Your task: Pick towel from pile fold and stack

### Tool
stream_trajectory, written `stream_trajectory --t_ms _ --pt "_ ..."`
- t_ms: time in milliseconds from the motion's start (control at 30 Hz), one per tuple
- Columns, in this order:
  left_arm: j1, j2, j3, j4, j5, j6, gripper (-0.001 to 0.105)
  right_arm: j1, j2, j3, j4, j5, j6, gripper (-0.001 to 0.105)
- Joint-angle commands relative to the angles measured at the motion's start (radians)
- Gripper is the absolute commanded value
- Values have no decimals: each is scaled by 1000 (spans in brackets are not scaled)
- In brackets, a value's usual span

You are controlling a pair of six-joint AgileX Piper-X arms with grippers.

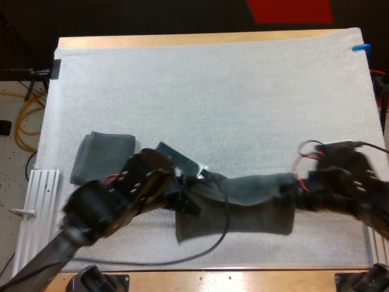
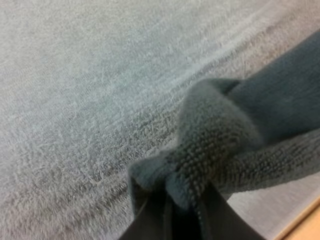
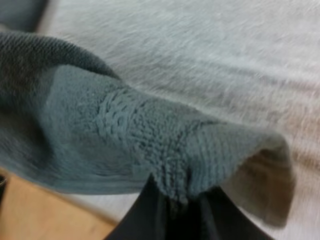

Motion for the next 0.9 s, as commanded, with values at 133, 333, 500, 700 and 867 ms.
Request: stream_trajectory --t_ms 133,333,500,700,867 --pt "108 147 99 -216 -28 66 0 -45 171 102 -270 43 -21 0" --pt "286 345 111 -493 83 168 0 -173 401 110 -498 -16 -52 0" --pt "389 509 111 -655 185 171 0 -273 548 107 -685 -51 -13 0" --pt "464 619 111 -722 194 171 0 -342 665 97 -793 -137 27 0" --pt "501 641 111 -745 242 174 2 -363 713 78 -804 -159 46 0"
